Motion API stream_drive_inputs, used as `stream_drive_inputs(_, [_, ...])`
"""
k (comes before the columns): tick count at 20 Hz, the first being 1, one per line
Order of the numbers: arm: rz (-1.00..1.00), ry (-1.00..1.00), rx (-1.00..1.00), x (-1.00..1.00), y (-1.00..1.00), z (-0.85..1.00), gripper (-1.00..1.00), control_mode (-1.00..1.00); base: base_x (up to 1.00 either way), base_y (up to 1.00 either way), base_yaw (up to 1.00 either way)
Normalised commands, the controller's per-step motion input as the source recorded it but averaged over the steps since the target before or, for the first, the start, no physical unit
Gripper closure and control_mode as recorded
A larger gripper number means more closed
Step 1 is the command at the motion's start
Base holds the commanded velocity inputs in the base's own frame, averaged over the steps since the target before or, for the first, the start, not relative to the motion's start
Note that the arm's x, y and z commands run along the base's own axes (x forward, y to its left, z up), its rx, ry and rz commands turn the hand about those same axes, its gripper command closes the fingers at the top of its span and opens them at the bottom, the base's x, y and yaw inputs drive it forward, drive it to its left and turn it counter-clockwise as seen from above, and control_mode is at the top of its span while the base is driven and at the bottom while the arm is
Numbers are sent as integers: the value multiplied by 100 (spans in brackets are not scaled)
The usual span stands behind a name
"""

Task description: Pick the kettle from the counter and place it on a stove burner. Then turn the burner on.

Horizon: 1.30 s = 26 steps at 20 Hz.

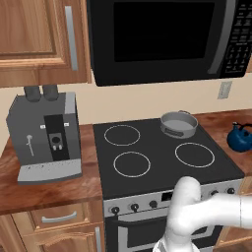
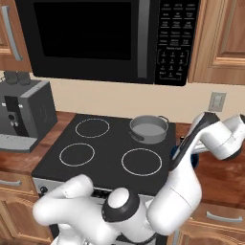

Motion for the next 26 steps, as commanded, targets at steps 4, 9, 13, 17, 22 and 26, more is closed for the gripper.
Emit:
stream_drive_inputs(4, [9, -3, 0, -23, 100, 23, 100, -100, 0, 0, 0])
stream_drive_inputs(9, [1, -3, 0, -16, 100, 24, 100, -100, 0, 0, 0])
stream_drive_inputs(13, [0, 0, -2, -6, 72, 2, 100, -100, 0, 0, 0])
stream_drive_inputs(17, [-6, 0, -1, 0, 15, 0, 100, -100, 0, 0, 0])
stream_drive_inputs(22, [-9, 1, -10, 0, 29, 0, 100, -100, 0, 0, 0])
stream_drive_inputs(26, [-12, 12, -14, 6, 44, 1, 100, -100, 0, 0, 0])
